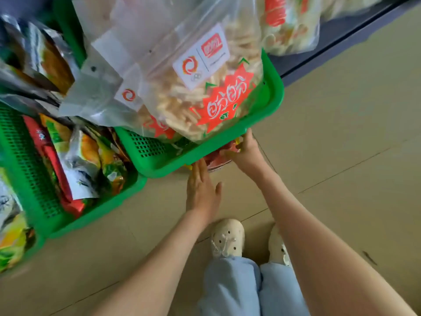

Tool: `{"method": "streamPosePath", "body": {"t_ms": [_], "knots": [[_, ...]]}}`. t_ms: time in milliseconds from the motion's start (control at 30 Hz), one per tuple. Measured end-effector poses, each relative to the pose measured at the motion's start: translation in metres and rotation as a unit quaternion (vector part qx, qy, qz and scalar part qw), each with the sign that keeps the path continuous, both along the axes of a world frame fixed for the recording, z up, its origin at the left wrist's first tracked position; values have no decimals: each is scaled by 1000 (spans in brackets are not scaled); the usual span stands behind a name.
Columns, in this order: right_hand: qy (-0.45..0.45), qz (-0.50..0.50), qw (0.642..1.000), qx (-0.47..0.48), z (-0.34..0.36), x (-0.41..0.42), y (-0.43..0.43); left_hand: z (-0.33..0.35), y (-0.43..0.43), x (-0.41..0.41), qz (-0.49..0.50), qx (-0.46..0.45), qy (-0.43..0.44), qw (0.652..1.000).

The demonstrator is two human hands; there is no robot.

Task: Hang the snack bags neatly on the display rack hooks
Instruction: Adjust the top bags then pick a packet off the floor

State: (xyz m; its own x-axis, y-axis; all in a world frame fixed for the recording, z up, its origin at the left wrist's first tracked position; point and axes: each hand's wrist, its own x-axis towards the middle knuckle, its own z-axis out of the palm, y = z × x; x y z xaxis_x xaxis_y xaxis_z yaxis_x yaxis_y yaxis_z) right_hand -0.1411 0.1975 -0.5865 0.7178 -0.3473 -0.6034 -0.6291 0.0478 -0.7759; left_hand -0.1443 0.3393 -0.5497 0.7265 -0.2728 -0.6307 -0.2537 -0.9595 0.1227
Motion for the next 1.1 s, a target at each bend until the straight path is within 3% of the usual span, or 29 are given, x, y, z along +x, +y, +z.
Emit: {"method": "streamPosePath", "body": {"t_ms": [100,233,333,433,533,667,767,933,1100], "knots": [[-4,5,1000,-27,8,11,7,7,3,1,17,-1,-26,1000],[-15,43,992,-114,53,-21,22,56,11,-1,9,-80,-101,992],[-13,32,992,-124,114,-54,29,114,14,-8,-48,-124,-193,972],[-21,36,992,-121,194,-68,27,185,13,-14,-39,-98,-236,966],[-26,23,991,-131,277,-69,17,264,8,-6,-51,-151,-219,963],[-28,46,984,-167,386,-72,3,374,2,8,-84,-213,-119,966],[-43,157,943,-291,460,-73,-6,448,3,8,-103,-223,-114,963],[-168,184,881,-402,581,-53,2,566,-3,16,-141,-207,-198,948],[-213,228,773,-553,681,-26,13,667,-3,24,-129,-169,-296,931]]}}
